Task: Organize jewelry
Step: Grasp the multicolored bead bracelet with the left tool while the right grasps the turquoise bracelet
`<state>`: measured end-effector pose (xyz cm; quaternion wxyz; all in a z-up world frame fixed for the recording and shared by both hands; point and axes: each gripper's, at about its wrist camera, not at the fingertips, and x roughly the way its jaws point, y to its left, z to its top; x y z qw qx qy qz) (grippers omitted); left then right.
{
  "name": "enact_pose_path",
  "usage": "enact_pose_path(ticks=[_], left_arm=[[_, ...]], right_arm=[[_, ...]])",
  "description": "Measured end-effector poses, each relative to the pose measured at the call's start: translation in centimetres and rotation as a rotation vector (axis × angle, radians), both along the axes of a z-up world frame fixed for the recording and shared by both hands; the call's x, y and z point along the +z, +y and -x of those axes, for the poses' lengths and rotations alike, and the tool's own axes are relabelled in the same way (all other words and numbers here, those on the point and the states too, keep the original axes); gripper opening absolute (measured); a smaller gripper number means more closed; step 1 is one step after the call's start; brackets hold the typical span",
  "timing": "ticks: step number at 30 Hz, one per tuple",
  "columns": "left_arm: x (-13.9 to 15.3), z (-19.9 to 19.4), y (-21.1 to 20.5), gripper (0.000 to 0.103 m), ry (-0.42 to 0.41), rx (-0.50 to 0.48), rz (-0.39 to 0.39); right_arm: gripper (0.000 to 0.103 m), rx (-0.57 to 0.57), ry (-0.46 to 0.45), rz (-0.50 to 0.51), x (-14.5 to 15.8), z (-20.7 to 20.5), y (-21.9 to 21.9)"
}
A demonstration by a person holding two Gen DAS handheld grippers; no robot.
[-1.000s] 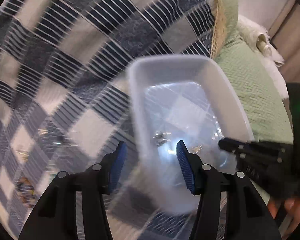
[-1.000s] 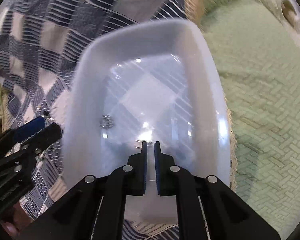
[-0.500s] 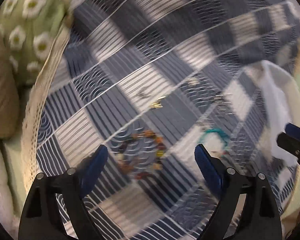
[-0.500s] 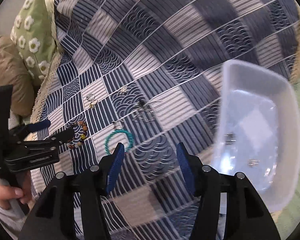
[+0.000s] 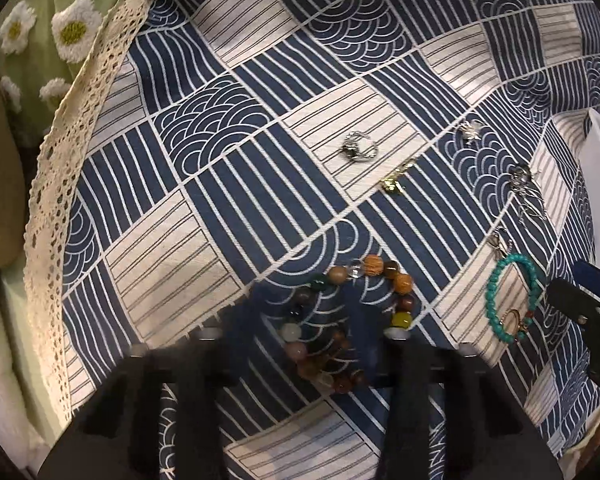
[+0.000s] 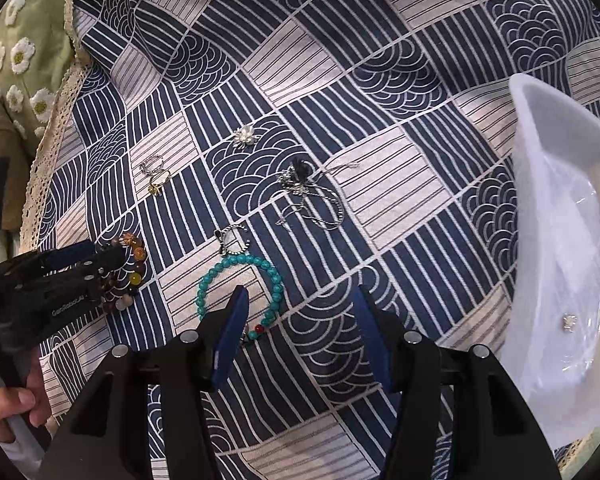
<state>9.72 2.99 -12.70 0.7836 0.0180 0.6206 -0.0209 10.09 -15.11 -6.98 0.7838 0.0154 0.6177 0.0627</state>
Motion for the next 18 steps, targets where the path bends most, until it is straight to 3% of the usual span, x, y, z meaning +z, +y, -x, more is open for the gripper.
enact_pose_path(ticks=[1, 8, 11, 13, 18], left_arm=[[-0.1, 0.0, -0.3, 0.009, -0.002, -0.002, -0.006], [0.2, 0.5, -0.5, 0.009, 0.003, -0.003, 0.022], [0.3, 0.5, -0.5, 0.009, 0.006, -0.004, 0.034], [0.4, 0.3, -0.3, 0.009, 0.009, -0.005, 0.047], [1.7, 0.5, 0.0, 0.009, 0.003, -0.01, 0.053]], right_arm=[[0.054, 0.006, 0.003, 0.005, -0.2, 0.0, 0.2], [0.052, 0.014, 0.021, 0.031, -1.8, -0.2, 1.2], [0.036, 0.022, 0.013, 0.07, -2.4, -0.4, 1.5], [0.019, 0.047, 0.001, 0.087, -2.3, -0.3, 2.0], [0.008, 0.054, -0.021, 0.106, -1.9, 0.0, 2.3]])
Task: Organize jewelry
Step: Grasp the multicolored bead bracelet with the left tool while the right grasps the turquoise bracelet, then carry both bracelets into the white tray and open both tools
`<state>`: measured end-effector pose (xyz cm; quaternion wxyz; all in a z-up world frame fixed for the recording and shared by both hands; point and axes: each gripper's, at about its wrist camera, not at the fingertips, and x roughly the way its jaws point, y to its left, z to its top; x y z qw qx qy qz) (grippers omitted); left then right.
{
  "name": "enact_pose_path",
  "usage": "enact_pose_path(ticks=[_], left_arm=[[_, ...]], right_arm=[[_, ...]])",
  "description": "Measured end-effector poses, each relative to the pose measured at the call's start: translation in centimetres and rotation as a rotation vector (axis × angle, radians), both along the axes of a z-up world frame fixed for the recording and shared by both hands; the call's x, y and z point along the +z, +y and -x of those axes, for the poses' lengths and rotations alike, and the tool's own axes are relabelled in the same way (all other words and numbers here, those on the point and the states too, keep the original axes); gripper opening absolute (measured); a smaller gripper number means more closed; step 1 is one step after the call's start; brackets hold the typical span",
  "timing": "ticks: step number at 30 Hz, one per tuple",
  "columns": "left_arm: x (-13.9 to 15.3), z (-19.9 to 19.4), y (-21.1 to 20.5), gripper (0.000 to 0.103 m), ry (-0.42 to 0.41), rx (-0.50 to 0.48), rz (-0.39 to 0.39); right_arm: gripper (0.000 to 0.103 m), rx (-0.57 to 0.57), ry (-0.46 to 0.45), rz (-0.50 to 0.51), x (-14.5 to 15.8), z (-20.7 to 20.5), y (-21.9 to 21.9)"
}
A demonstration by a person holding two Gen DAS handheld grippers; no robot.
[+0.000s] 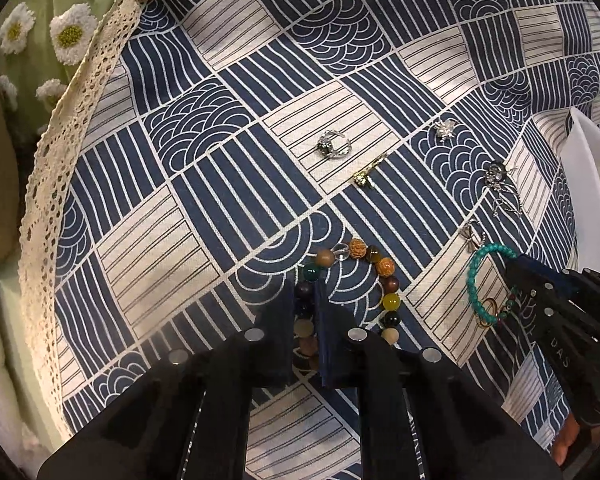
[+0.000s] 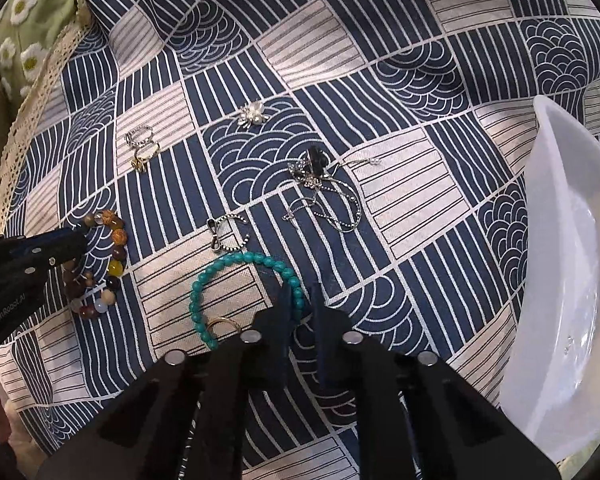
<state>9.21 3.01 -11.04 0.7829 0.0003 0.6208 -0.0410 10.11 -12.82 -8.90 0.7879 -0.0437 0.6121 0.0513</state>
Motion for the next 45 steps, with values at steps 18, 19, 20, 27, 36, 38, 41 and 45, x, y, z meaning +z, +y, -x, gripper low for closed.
enact_pose_path(ticks=[18, 19, 20, 27, 36, 38, 41, 45], left_arm=[[16.6, 3.6, -16.8, 0.009, -0.254, -0.314, 0.228], [16.7, 3.4, -18.7, 0.009, -0.251, -0.347, 0.241], [16.6, 3.2, -20.6, 0.009, -0.245, -0.378, 0.256], [11.8, 1.4, -32.2, 0.009, -0.159, -0.499, 0.329], [4.9, -2.8, -36.0, 0.009, -0.085, -0.443, 0.22], [4.3, -3.1, -36.0, 0.01, -0.085, -0.431, 0.18], [3.8, -3.5, -35.2, 0.012, -0.071, -0.406, 0.167], [5.1, -3.3, -33.6, 0.014, -0.073, -0.39, 0.2]], right_arm=[[0.007, -0.185, -0.252, -0.059, 16.2, 5.2, -16.5], [0.007, -0.215, -0.245, -0.055, 15.8, 5.3, -18.0], [0.007, -0.24, -0.238, -0.053, 15.5, 5.2, -19.3], [0.007, -0.402, -0.168, -0.112, 12.4, 5.4, -27.2], [0.007, -0.462, -0.098, -0.147, 9.2, 5.6, -30.5], [0.007, -0.46, -0.097, -0.145, 9.2, 5.5, -30.4], [0.007, -0.449, -0.085, -0.141, 8.6, 5.2, -29.9], [0.007, -0.44, -0.065, -0.122, 7.7, 4.8, -29.6]])
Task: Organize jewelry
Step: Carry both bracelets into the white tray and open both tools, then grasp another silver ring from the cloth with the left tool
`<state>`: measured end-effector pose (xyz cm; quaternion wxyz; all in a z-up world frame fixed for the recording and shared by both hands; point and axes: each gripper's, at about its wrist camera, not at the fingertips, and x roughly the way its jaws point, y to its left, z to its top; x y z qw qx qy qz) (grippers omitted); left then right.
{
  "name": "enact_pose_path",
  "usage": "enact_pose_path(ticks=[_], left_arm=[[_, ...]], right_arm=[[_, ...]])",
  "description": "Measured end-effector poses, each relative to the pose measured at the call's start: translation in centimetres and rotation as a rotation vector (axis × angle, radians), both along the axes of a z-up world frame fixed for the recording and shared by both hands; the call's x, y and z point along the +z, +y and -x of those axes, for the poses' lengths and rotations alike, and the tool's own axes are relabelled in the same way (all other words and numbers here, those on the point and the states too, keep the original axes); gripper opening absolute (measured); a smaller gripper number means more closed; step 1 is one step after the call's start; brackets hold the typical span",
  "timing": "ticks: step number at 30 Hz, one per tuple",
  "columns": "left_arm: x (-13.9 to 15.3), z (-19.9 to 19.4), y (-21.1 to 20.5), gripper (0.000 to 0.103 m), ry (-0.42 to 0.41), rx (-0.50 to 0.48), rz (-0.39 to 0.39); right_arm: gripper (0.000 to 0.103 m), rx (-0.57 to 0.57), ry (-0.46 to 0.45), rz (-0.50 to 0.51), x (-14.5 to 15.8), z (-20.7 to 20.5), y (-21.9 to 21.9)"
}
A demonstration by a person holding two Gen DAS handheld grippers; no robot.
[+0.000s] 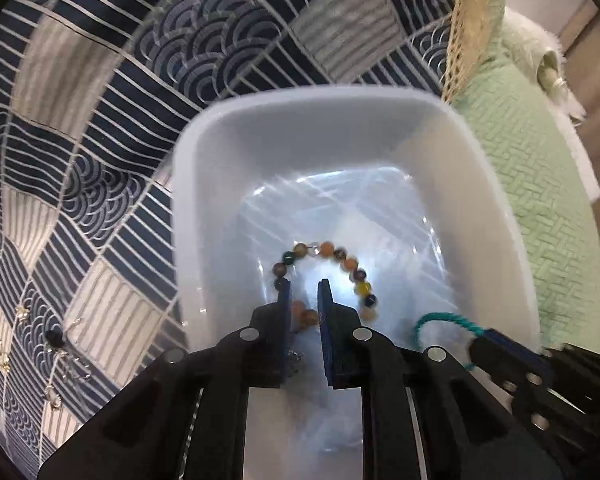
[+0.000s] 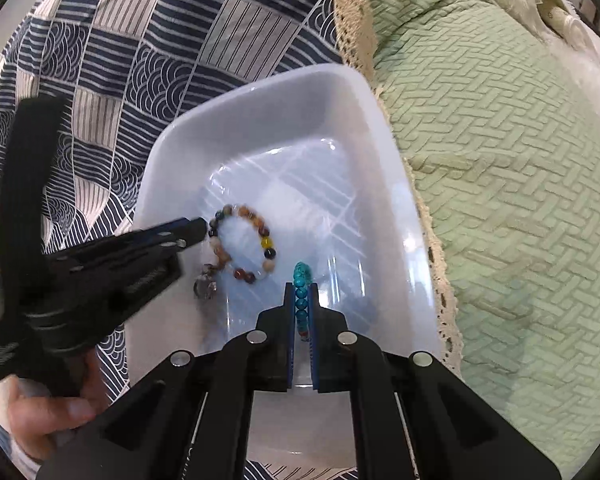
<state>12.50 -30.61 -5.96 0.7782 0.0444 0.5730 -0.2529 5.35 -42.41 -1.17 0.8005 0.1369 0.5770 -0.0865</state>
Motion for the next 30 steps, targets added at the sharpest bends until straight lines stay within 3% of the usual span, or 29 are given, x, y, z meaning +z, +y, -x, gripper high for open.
enact_pose_path(ticks=[2, 4, 9, 11, 12, 13, 17, 20, 24, 28, 30], left_arm=[[1.9, 0.4, 1.6, 0.024, -0.032, 0.015, 0.012], [3.8, 0.9, 3.3, 0.046, -0.067, 0.026, 0.025], [8.1, 2.7, 10.9, 0.062, -0.18, 0.087, -0.029], [8.7, 3.6, 14.3, 0.066, -0.201, 0.122, -0.058], [8.8, 4.3, 16.3, 0.067, -0.21, 0.138, -0.081], [8.7, 5.2, 18.1, 0.069, -0.212, 0.153, -0.107], [6.7, 7.7, 23.1, 0.072, -0.193, 0.198, -0.18], [3.6, 8.9, 25.7, 0.072, -0.104, 0.258, -0.155], [1.3, 10.1, 25.8, 0.072, -0.004, 0.267, -0.095], [-0.1, 10.0, 23.7, 0.072, -0.029, 0.257, -0.116], [-1.4, 9.2, 23.2, 0.072, 0.001, 0.277, -0.123]], right_arm=[[0.007, -0.001, 0.018, 0.016, -0.5, -0.2, 0.1], [0.007, 0.004, 0.041, 0.028, -1.0, -0.3, 0.2], [0.009, 0.002, 0.074, 0.09, -1.3, -0.5, 1.0], [0.018, -0.001, 0.078, 0.141, -0.8, -0.4, 1.4], [0.038, -0.003, 0.064, 0.167, -0.3, -0.3, 1.7], [0.057, -0.001, 0.043, 0.187, 0.4, -0.2, 2.0], [0.058, 0.024, -0.041, 0.15, 2.9, 0.4, 3.3], [0.058, 0.065, -0.091, 0.136, 4.6, 0.5, 6.2], [0.063, 0.124, -0.125, 0.089, 5.1, 0.6, 9.9], [0.066, 0.179, -0.106, 0.059, 3.9, 0.0, 12.5], [0.066, 0.183, -0.089, 0.067, 3.2, -0.3, 13.2]])
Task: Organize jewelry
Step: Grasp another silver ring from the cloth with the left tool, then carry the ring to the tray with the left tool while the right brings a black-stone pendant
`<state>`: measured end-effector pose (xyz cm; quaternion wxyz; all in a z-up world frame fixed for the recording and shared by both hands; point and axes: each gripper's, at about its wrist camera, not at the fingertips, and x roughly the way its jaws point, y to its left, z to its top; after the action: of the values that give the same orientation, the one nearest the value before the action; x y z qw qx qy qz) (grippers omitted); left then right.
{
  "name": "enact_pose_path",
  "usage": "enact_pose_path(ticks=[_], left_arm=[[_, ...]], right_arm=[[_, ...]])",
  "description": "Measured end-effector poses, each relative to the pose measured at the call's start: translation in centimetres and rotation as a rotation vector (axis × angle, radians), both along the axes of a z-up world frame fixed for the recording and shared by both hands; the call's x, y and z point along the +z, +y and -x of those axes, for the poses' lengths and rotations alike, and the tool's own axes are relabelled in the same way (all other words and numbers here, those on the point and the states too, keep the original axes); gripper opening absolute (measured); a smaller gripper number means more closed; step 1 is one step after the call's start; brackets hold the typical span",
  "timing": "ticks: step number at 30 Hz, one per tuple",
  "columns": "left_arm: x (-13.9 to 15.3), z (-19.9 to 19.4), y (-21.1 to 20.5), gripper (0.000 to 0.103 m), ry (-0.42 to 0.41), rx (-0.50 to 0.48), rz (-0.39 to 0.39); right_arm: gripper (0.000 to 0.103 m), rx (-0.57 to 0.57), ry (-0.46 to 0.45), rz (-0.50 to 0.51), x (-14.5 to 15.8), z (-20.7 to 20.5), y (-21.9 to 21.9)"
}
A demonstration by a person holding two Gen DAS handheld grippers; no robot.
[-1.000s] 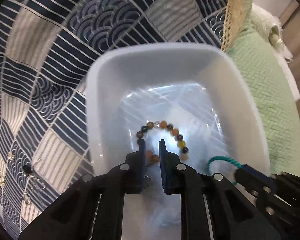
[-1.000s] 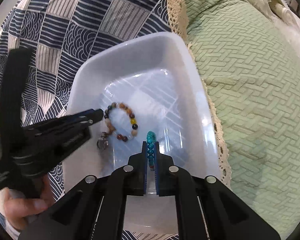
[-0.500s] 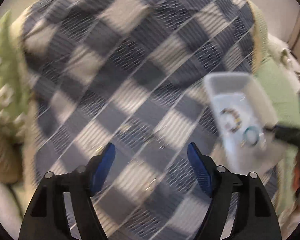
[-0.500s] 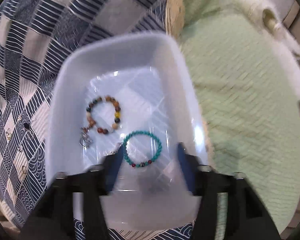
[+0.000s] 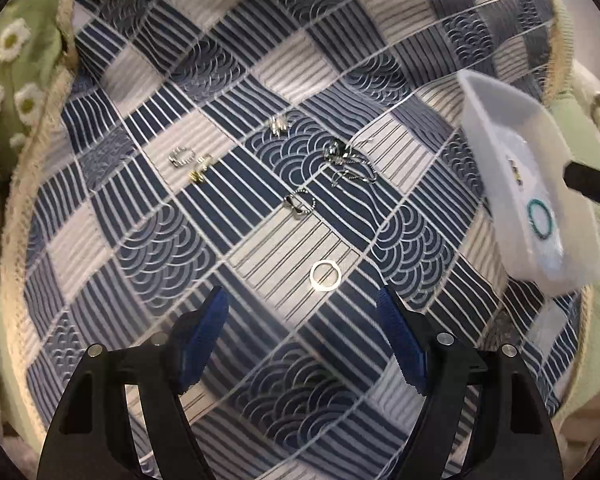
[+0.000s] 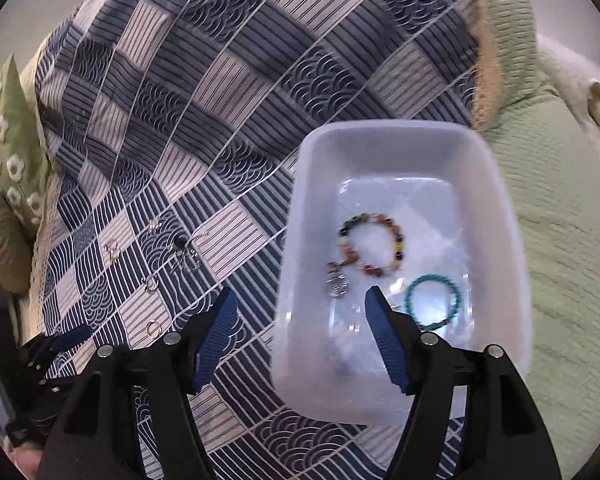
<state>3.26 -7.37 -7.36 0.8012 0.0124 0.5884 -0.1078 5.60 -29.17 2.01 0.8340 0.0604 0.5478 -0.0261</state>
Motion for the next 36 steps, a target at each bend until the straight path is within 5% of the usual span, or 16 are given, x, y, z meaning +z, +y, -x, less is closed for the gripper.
enact_pose_path(ticks=[14, 21, 31, 36], left_arm=[[-4.5, -2.1, -1.7, 0.058, 0.07, 0.005, -0.078], [-4.5, -1.8, -1.6, 0.021, 0.055, -0.014, -0.099], [-0.9, -2.1, 2.7, 0.02, 0.01, 0.055, -0.025], [0.7, -2.9, 6.4, 0.02, -0.028, 0.145, -0.018]], right_arm=[[0.066, -0.002, 0.034, 0.01, -1.5, -0.2, 0.5], [0.066, 0.027, 0.038, -0.013, -1.9, -0.5, 2.0], [0.066, 0.106, 0.028, -0.087, -2.7, -4.3, 8.4], [0.066, 0.113, 0.062, -0.066, -5.4, -7.8, 11.5]])
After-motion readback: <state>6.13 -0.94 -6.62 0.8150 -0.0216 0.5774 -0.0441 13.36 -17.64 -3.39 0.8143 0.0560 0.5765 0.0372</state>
